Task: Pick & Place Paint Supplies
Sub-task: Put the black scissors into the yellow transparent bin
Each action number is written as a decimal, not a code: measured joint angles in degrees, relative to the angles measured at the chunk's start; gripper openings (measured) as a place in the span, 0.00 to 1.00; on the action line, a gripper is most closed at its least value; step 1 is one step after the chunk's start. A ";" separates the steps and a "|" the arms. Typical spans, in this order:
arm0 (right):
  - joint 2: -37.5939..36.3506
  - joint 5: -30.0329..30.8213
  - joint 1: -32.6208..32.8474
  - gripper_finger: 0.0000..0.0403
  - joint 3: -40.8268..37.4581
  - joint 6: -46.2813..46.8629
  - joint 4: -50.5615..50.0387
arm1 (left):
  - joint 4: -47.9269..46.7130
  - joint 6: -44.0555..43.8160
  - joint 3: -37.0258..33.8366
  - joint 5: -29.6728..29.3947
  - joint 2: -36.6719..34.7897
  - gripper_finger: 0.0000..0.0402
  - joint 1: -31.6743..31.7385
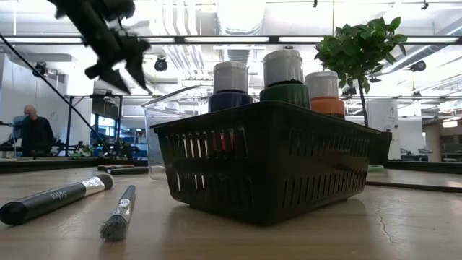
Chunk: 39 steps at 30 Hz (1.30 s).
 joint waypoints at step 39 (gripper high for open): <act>0.00 -0.26 1.50 0.52 -0.49 0.70 1.14 | -9.97 -7.08 -0.10 0.95 33.66 0.55 7.24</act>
